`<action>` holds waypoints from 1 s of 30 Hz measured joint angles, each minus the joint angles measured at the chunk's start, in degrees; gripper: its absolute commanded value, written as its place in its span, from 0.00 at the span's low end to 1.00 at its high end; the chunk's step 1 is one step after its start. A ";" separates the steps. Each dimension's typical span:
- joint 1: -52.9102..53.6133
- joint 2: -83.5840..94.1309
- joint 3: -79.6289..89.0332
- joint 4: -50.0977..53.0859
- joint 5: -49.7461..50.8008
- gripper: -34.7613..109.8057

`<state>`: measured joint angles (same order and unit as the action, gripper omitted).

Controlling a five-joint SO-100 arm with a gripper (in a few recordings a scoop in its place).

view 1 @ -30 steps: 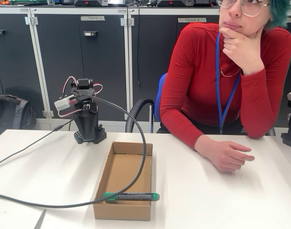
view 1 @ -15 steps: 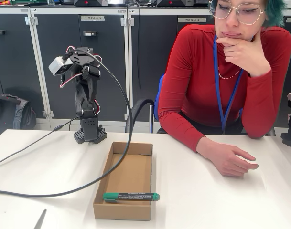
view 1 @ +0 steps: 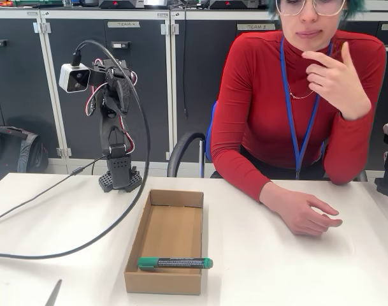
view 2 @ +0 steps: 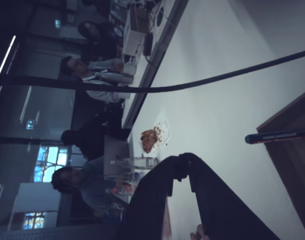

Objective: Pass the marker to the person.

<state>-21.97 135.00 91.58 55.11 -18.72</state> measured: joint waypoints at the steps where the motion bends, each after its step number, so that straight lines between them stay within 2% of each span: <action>1: -0.18 -0.35 0.97 -2.37 0.70 0.21; 6: -1.49 -2.72 3.25 -9.32 1.93 0.21; 10: -2.99 -4.39 3.34 -9.67 0.44 0.21; 13: -4.92 -6.06 2.99 -5.80 -2.29 0.21; 20: -9.76 -11.69 -4.83 10.37 -6.59 0.21; 30: -12.92 -12.74 -5.27 12.22 -10.11 0.21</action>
<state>-34.89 122.26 86.31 67.32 -28.83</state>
